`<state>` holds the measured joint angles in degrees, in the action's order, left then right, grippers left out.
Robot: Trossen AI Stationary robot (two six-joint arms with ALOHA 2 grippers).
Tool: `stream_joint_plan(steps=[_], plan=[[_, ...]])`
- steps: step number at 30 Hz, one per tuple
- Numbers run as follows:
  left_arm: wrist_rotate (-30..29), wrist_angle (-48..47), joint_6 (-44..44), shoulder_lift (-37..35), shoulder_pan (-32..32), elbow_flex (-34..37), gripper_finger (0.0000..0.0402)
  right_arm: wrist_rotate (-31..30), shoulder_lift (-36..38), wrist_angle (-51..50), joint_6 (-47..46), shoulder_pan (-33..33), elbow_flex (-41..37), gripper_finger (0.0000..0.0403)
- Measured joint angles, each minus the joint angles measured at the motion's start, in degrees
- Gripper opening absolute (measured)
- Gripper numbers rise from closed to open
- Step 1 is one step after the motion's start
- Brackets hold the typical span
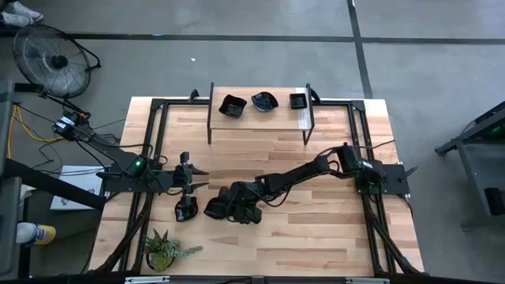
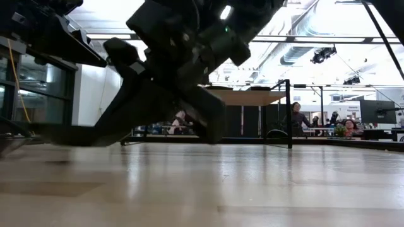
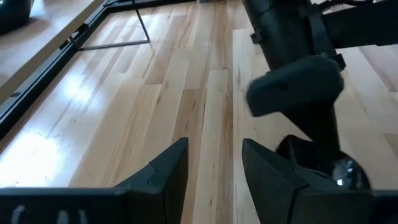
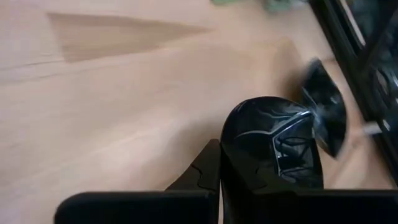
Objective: Pick & Place Mini shaped plates
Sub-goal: Stack the black leaf shaped plate on top of the black leaf shaped plate on the shelf
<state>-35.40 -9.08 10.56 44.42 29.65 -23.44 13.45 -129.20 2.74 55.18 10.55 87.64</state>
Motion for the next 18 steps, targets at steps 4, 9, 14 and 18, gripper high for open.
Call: stream_joint_plan(steps=[4, 9, 14, 18], plan=[[-0.5, 0.1, -0.2, 0.0, 0.0, 0.0, 0.0147, -3.8, 2.3, -2.7, -3.0, 0.0, 0.0, 0.0001], [-1.2, 0.0, -0.2, 0.0, 0.0, 0.0, 0.0147, -9.5, 5.7, -7.9, -6.7, 0.0, 0.0, 0.0001], [-1.7, 0.0, -1.3, 0.0, 0.0, 0.0, 0.0147, -16.1, 9.6, -15.7, -9.6, 0.0, 0.0, 0.0000], [-3.3, -0.1, -1.7, 0.0, 0.0, 0.0, 0.0147, -20.8, 12.8, -21.9, -11.9, -0.5, 0.0, 0.0000]])
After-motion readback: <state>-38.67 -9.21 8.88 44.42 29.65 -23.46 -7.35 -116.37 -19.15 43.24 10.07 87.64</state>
